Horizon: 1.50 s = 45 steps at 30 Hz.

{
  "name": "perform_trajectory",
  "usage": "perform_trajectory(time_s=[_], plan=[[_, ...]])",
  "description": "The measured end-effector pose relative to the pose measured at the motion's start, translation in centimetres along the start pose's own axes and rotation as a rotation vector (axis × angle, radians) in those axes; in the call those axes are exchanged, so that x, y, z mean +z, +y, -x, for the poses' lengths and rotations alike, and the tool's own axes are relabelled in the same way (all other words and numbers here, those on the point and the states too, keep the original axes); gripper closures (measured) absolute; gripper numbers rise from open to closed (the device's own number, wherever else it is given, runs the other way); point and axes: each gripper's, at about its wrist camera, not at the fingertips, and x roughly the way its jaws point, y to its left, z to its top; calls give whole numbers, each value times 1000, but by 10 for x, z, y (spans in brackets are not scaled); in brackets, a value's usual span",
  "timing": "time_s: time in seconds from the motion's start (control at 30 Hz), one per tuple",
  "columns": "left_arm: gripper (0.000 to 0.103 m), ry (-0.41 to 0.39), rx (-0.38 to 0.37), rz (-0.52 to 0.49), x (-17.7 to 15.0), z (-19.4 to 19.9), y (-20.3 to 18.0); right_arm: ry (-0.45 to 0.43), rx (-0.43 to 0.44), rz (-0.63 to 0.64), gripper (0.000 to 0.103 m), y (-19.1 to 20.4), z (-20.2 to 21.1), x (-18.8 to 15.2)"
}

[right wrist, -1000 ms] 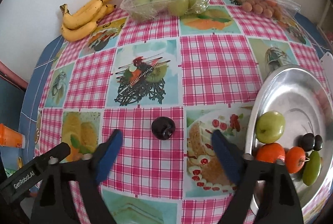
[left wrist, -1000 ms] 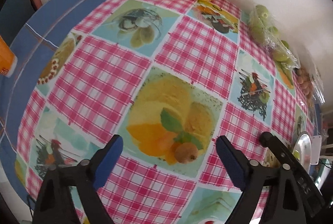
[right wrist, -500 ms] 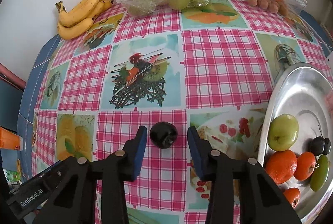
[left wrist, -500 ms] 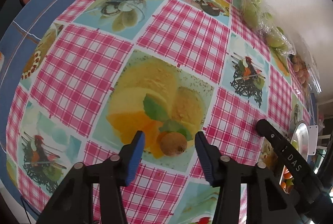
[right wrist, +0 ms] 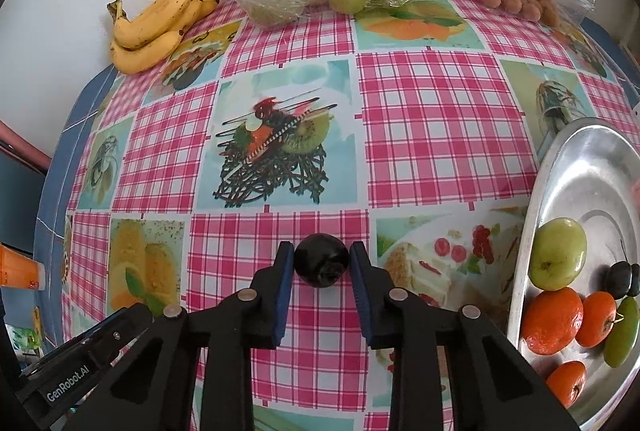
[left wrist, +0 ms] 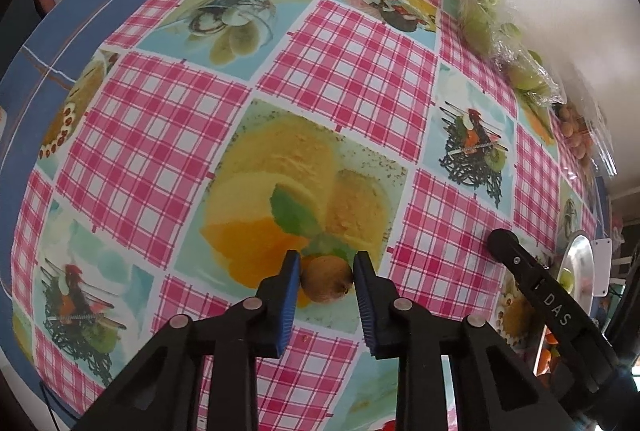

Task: Organize fruits
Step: 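Close the left tool on the kiwi while the right tool grips the dark cherry, then carry the kiwi in the left tool while the right tool carries the cherry over the bowl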

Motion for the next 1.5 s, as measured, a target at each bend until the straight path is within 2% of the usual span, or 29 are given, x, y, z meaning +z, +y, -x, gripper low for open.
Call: perform_trajectory(time_s=[0.23, 1.0, 1.3, 1.5], plan=[[74, -29, -15, -17, 5, 7, -9, -3, 0, -5, 75, -4, 7, 0], [74, -94, -65, -98, 2, 36, -58, -26, -35, -17, 75, -22, 67, -24], [74, -96, -76, -141, -8, 35, -88, -32, -38, -61, 75, -47, 76, -24], [74, -88, -76, -169, -15, 30, -107, -46, -69, -119, 75, -78, 86, -24]])
